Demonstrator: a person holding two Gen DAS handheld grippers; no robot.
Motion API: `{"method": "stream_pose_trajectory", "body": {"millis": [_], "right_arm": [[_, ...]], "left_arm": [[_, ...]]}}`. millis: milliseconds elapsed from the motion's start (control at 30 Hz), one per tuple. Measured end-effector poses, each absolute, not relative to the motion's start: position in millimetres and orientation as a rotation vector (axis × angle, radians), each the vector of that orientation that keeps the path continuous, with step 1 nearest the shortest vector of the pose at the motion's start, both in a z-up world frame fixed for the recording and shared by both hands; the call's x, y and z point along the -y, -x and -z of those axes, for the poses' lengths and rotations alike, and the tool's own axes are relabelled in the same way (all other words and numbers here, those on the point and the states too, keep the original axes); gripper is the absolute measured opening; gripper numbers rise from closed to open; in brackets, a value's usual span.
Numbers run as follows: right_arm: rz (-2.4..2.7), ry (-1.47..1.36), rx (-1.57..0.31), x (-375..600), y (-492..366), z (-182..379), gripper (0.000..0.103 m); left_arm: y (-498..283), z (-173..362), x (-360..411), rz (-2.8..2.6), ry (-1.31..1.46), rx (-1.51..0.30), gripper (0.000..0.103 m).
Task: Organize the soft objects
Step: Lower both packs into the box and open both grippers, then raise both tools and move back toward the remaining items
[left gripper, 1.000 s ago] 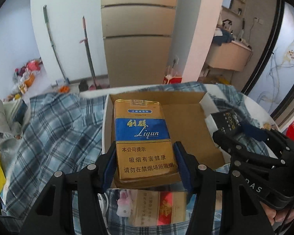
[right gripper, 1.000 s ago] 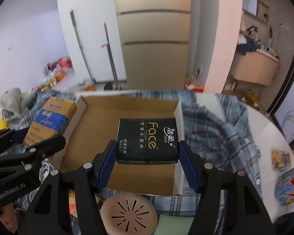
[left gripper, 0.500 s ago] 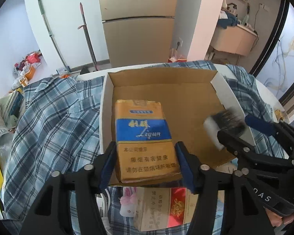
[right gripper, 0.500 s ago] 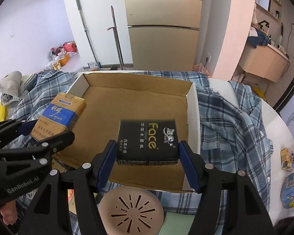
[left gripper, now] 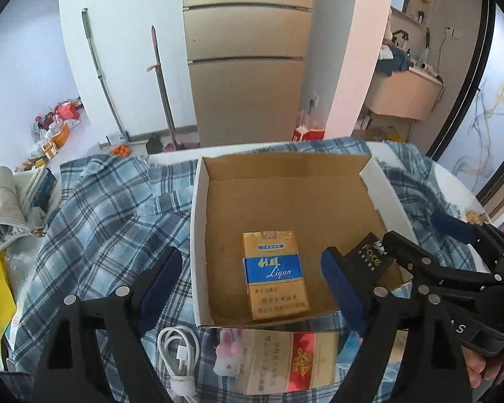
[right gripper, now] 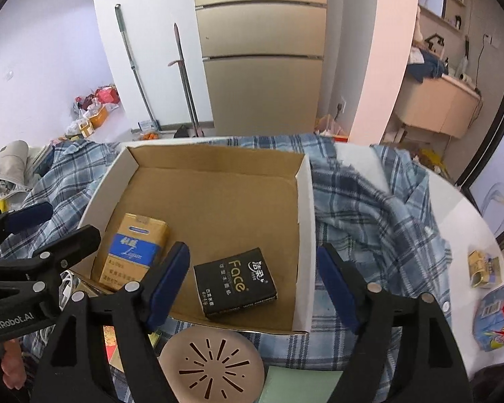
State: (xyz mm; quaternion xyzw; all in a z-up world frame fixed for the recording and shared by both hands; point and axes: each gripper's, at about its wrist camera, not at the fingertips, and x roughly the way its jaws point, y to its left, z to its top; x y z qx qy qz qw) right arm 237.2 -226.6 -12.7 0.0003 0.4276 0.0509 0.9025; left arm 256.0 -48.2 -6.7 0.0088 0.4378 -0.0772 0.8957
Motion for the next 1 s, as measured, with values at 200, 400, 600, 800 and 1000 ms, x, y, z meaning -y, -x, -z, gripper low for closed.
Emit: {"method": "stream_pose_trajectory", "body": {"millis": [200, 400, 600, 800, 1000], "right_arm": [[-0.099, -0.03, -0.784, 239.3, -221.2, -21.7, 0.077], [-0.103, -0.061, -0.67, 252.1, -194.1, -66.9, 0.077], [-0.105, -0.033, -0.51, 255.2, -147.6, -103.7, 0.082], [-0.065, -0.072, -0.341, 262.3, -101.2, -122.9, 0.099], [-0.058, -0.098, -0.168, 270.1, -62.7, -128.0, 0.102]], "left_arm": [[-227.6, -38.9, 45.9, 0.168, -0.024, -0.778, 0.087], [-182.9, -97.4, 42.5, 0.168, 0.006, -0.595, 0.087], [-122.6, -137.7, 40.4, 0.244, 0.014, -0.369, 0.087], [-59.7, -156.1, 41.4, 0.231, -0.008, -0.136, 0.103], [-9.1, -146.0, 40.6, 0.159, -0.029, 0.039, 0.103]]}}
